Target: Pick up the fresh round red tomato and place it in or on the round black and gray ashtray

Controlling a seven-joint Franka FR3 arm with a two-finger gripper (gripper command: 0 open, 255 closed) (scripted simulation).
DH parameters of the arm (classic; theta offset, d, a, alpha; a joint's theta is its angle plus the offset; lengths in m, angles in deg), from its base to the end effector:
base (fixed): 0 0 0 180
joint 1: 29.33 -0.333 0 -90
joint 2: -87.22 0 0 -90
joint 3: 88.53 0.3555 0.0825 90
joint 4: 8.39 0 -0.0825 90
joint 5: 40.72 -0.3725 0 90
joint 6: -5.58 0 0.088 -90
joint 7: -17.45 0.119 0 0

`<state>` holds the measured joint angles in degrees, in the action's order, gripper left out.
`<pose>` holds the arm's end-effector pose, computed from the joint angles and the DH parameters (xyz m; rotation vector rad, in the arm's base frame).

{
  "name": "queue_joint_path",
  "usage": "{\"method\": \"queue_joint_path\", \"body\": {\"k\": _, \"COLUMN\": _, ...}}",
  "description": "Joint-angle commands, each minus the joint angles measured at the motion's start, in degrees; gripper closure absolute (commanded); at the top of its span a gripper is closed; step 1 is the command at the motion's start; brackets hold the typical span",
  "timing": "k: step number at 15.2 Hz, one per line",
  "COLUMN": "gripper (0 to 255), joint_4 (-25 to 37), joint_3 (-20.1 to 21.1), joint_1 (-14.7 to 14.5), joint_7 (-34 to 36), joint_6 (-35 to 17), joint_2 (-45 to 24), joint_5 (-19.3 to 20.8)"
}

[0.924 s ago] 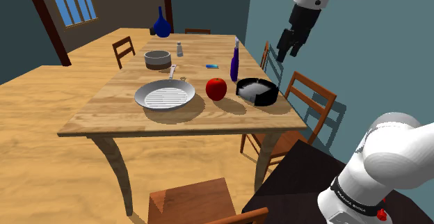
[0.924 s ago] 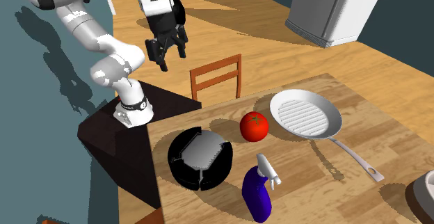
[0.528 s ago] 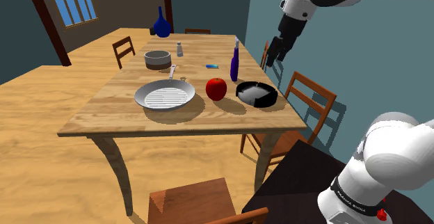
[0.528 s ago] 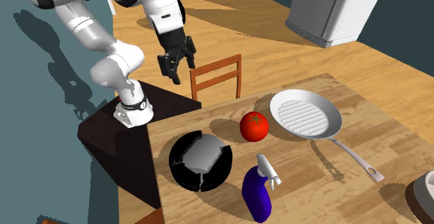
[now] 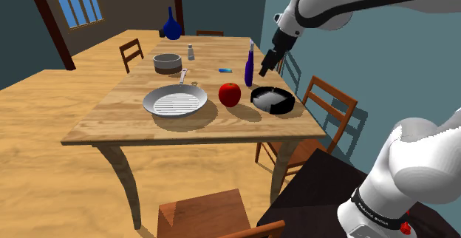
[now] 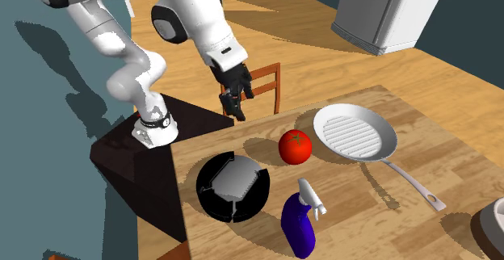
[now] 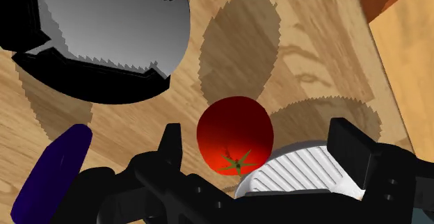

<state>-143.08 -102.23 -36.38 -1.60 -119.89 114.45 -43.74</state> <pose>0.4103 -0.0598 0.5620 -2.9976 -0.3029 -0.4973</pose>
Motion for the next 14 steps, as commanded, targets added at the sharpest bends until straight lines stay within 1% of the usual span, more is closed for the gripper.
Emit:
{"method": "queue_joint_path", "body": {"k": 1, "gripper": 0, "joint_4": 0.21, "joint_3": -2.01, "joint_1": -1.86, "joint_7": -4.43, "joint_6": -4.97, "joint_2": -3.74, "joint_5": -2.45}}
{"method": "queue_joint_path", "body": {"k": 5, "gripper": 0, "joint_4": 3.46, "joint_3": -5.64, "joint_1": -6.26, "joint_7": -13.86, "joint_6": -11.52, "joint_2": -11.60, "joint_5": -9.57}}
{"method": "queue_joint_path", "body": {"k": 7, "gripper": 0, "joint_4": 5.76, "joint_3": -7.30, "joint_1": -8.44, "joint_7": -19.35, "joint_6": -13.88, "joint_2": -15.74, "joint_5": -14.31}}
{"method": "queue_joint_path", "body": {"k": 8, "gripper": 0, "joint_4": 6.63, "joint_3": -7.75, "joint_1": -9.08, "joint_7": -21.31, "joint_6": -14.52, "joint_2": -17.16, "joint_5": -16.08}}
{"method": "queue_joint_path", "body": {"k": 14, "gripper": 0, "joint_4": 6.54, "joint_3": -7.81, "joint_1": -10.07, "joint_7": -23.62, "joint_6": -18.05, "joint_2": -21.10, "joint_5": -19.50}}
